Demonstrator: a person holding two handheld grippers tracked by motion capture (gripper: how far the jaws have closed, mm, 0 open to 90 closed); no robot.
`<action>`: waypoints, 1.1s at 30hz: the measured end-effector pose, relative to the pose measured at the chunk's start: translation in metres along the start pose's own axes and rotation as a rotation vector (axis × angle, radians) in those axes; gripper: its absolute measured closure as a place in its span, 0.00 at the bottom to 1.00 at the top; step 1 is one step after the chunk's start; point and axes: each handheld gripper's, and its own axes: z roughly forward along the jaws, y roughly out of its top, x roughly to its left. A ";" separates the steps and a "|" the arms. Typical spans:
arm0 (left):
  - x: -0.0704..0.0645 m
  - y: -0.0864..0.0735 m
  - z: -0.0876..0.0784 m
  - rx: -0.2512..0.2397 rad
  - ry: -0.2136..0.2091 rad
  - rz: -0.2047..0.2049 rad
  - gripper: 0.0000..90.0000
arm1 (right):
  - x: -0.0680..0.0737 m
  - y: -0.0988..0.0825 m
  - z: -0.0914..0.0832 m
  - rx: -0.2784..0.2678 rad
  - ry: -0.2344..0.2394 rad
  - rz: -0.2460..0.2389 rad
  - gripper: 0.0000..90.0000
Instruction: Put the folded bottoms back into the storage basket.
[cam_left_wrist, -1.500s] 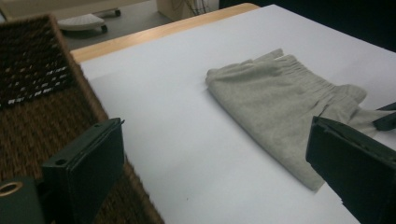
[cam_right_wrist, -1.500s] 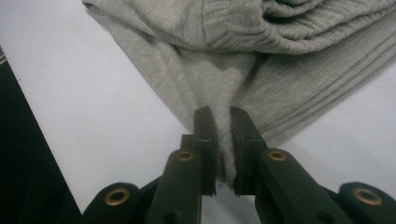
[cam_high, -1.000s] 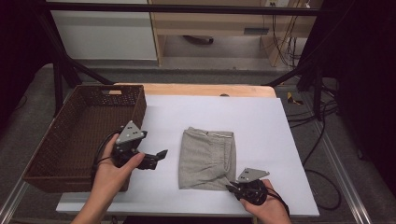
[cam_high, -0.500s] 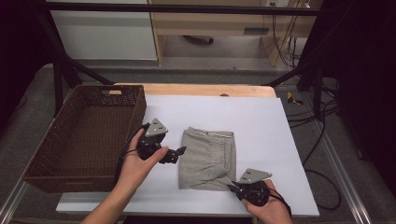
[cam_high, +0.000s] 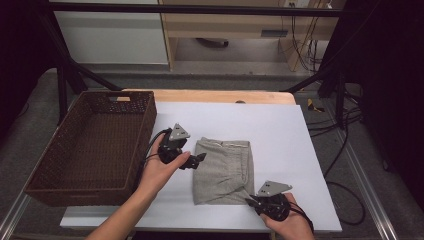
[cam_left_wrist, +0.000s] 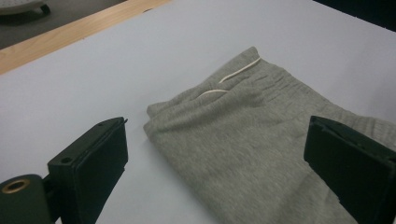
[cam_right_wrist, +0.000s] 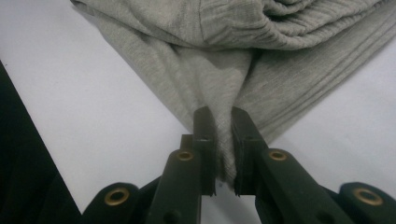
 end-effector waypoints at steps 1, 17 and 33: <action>0.001 0.000 0.004 -0.002 0.008 -0.002 0.07 | 0.000 0.000 0.000 -0.001 -0.001 -0.001 0.92; 0.036 -0.006 0.039 -0.010 0.033 -0.149 0.09 | 0.000 -0.001 0.001 0.002 0.004 -0.008 0.92; 0.041 -0.009 0.051 0.003 0.073 -0.168 0.14 | 0.000 -0.001 0.001 -0.002 0.003 -0.007 0.91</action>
